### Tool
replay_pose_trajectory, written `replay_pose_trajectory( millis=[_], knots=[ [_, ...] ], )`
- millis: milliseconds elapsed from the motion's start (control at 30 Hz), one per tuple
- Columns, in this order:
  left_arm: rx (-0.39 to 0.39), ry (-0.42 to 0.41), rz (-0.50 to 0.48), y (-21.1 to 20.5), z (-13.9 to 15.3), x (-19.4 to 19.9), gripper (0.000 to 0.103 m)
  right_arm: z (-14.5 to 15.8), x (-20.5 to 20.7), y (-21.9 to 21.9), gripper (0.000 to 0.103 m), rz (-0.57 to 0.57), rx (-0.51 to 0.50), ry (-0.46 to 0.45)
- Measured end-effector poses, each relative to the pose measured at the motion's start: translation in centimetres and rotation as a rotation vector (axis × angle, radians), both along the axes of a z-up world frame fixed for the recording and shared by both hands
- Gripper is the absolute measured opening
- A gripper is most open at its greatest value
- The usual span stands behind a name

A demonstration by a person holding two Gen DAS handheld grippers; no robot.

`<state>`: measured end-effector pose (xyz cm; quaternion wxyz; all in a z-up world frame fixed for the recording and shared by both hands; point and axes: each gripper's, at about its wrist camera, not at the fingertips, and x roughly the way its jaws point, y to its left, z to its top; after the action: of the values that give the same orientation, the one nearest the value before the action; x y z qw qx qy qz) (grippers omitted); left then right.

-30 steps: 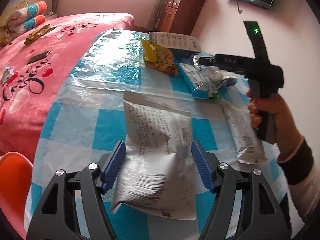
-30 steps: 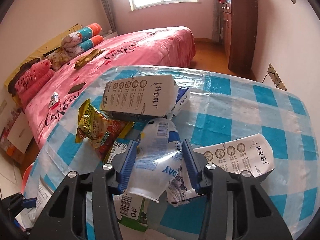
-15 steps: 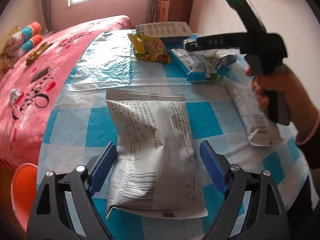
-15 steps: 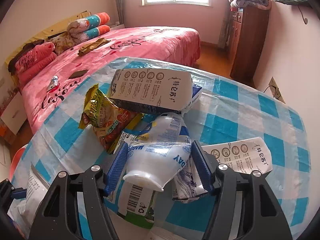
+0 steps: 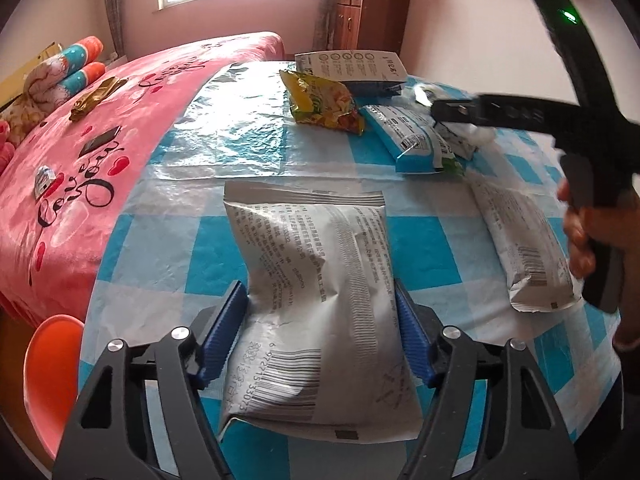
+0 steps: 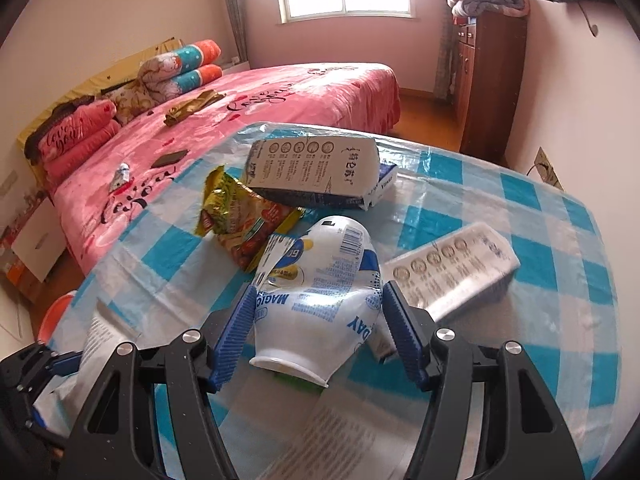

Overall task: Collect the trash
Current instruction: 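Hold the grey bag in the left gripper while the right gripper grasps the white MAGICDAY bottle, then carry the grey bag and bottle over the orange bucket and open both grippers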

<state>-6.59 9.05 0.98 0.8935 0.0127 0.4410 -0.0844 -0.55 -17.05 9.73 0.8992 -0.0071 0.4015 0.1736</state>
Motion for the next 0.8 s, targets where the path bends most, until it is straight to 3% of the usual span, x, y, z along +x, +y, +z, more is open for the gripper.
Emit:
replay_pose_trajectory(
  millis=[300, 800],
  knots=[
    [-0.107, 0.007, 0.031, 1.6, 0.3, -1.0, 0.067, 0.2, -4.8, -0.6, 0.065, -0.005, 0.101, 0.023],
    [-0.195, -0.04, 0.069, 5.2, 1.7, -3.5, 0.066, 0.6, -9.6, 2.9, 0.065, 0.102, 0.242, 0.071]
  ],
)
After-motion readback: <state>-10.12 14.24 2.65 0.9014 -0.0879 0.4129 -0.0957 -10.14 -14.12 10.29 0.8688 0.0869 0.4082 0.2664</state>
